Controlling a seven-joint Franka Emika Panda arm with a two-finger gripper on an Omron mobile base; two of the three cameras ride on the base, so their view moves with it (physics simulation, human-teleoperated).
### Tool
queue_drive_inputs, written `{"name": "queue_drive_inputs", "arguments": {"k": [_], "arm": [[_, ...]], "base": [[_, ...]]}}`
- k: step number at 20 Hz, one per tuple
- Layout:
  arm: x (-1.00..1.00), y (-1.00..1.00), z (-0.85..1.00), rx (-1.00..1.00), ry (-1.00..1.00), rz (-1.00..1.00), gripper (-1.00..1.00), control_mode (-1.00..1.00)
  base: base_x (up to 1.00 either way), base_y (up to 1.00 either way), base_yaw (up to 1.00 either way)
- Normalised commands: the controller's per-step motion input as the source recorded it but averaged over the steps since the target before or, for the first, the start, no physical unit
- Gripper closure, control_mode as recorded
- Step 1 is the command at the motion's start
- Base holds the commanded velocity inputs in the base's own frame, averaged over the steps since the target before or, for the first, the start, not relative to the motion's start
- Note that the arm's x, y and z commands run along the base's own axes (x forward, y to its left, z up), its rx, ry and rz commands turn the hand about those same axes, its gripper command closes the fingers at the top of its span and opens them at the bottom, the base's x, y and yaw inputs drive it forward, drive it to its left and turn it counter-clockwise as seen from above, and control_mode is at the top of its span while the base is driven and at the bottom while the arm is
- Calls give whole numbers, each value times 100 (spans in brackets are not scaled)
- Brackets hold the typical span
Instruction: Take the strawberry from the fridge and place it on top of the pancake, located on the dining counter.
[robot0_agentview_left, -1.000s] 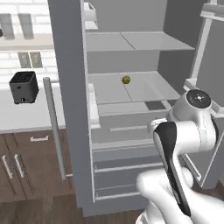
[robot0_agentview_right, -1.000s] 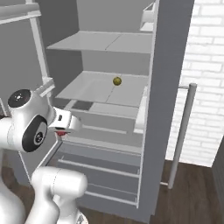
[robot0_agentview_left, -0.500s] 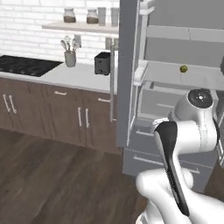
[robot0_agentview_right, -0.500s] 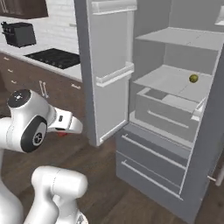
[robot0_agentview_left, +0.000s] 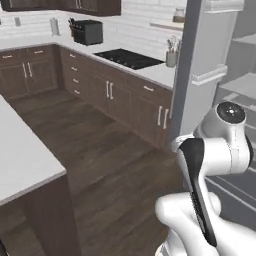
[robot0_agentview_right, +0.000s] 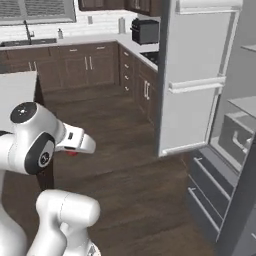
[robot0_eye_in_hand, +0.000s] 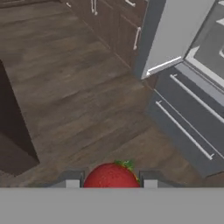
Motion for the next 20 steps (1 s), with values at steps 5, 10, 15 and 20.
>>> {"name": "queue_drive_inputs", "arguments": {"k": [5, 10, 15, 20], "arm": [[0, 0, 0, 0, 0, 0, 100, 100], [0, 0, 0, 0, 0, 0, 100, 100], [0, 0, 0, 0, 0, 0, 100, 100], [0, 0, 0, 0, 0, 0, 100, 100]], "base": [[-68, 54, 56], [-32, 100, 24], [-11, 100, 22], [0, 100, 38]]}}
